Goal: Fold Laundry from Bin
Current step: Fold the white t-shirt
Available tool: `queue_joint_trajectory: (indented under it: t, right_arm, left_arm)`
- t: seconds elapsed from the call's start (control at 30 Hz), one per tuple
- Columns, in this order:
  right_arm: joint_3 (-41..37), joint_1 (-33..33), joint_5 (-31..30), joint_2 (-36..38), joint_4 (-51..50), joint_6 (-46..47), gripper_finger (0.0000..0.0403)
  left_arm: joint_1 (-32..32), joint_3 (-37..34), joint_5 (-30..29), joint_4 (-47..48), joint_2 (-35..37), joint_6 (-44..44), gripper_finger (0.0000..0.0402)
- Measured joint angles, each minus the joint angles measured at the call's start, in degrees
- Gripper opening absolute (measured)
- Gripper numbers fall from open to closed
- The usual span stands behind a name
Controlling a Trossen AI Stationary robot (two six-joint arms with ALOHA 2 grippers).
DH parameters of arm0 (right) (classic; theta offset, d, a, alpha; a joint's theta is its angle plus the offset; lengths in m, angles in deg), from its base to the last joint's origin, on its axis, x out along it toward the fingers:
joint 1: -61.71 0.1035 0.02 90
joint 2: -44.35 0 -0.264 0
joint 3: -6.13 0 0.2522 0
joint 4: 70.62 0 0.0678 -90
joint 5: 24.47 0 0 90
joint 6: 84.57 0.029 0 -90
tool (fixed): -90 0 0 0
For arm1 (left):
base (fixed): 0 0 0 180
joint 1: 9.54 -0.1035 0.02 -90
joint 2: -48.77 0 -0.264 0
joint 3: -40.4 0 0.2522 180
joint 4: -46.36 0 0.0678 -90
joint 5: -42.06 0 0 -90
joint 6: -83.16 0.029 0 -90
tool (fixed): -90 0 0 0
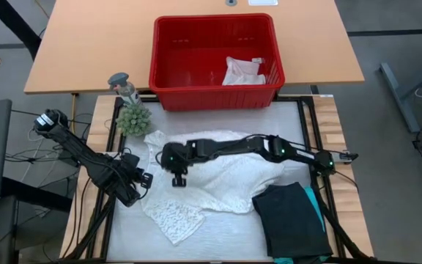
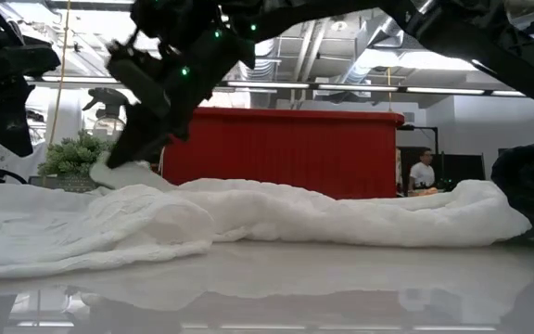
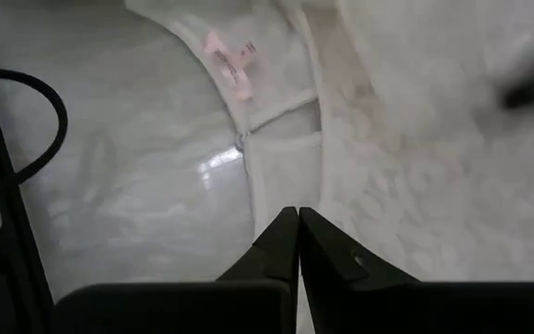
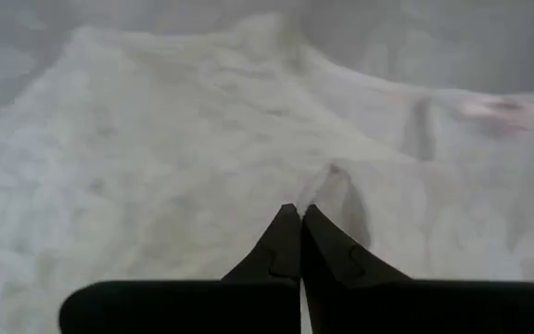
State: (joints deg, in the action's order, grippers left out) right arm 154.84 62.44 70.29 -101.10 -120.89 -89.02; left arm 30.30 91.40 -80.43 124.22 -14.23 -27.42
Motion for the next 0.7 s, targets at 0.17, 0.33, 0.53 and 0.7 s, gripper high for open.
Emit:
queue_joint_trajectory:
  t: [0.17,0.33,0.53,0.7]
  right_arm:
    - [0.00,2.17,2.26,0.38,-0.51,-1.44,0.0020]
    - [-0.01,2.90,2.98,0.42,-0.97,-1.82,0.0023]
    - [-0.02,2.93,4.57,0.42,-1.15,-2.09,0.0022]
    - [-0.02,2.85,4.60,0.42,-1.44,-2.08,0.0023]
  left_arm:
    - [-0.39,0.00,-4.86,2.04,0.02,-3.38,0.0000]
    - [-2.74,0.00,-9.75,2.36,0.02,-3.51,0.0000]
    - [-9.22,0.00,-15.25,1.32,0.02,2.25,0.0000]
    - [-16.34,0.00,-21.94,-3.28,0.04,7.86,0.0000]
